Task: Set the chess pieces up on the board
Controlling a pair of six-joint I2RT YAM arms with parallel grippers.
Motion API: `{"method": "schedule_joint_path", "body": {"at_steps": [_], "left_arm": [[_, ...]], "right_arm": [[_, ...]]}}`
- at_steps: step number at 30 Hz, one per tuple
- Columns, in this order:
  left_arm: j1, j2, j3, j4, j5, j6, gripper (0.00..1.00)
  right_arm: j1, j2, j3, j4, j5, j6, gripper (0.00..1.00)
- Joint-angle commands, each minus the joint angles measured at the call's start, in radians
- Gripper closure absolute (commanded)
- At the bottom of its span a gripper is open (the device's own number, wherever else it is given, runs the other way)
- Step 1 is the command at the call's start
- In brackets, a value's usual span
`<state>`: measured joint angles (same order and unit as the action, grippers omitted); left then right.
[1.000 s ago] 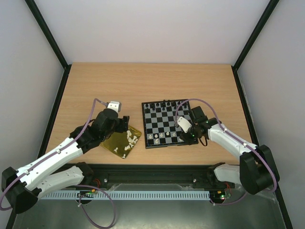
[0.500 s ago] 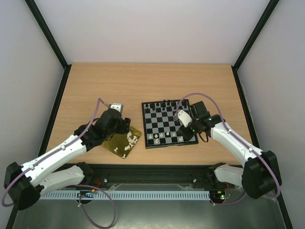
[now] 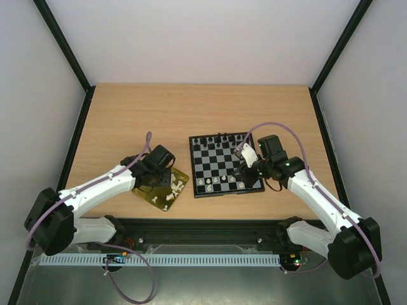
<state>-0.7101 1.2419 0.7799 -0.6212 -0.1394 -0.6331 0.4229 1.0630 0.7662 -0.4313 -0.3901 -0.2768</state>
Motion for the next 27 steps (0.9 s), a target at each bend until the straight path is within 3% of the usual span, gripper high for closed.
{"method": "schedule_joint_path", "body": {"at_steps": [1,9,16,27], "left_arm": [[0.006,0.028,0.042,-0.138,0.09,-0.035,0.52],[-0.019,0.118,0.067,-0.338,0.032,-0.031,0.55],[-0.027,0.215,0.04,-0.328,0.033,0.001,0.65],[-0.035,0.299,0.044,-0.266,0.053,0.018,0.69]], "right_arm": [[-0.001,-0.033,-0.031,0.012,-0.046,0.024,0.6],[-0.001,-0.05,-0.035,0.014,-0.049,0.018,0.58],[-0.001,-0.066,-0.041,0.013,-0.049,0.016,0.57],[-0.001,-0.058,-0.044,0.01,-0.049,0.011,0.57]]}}
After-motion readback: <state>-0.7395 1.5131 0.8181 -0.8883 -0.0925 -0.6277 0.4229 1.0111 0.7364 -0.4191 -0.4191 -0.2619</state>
